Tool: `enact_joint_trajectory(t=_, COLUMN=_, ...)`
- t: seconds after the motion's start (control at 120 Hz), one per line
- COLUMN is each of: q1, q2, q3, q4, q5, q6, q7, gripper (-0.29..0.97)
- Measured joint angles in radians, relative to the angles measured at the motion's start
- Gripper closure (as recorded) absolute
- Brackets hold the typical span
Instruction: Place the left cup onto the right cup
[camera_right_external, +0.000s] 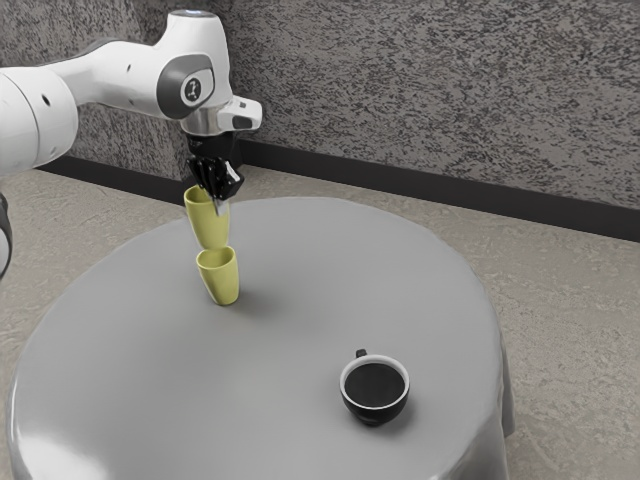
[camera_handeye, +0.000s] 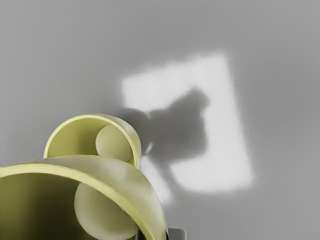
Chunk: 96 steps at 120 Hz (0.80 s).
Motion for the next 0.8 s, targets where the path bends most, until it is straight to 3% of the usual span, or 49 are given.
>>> enact_joint_trajectory(t=0.8, q1=0.006, q2=0.076, q3=0.018, q4=0.031, q5=0.003, q6=0.021, q7=-0.019, gripper=0.79)
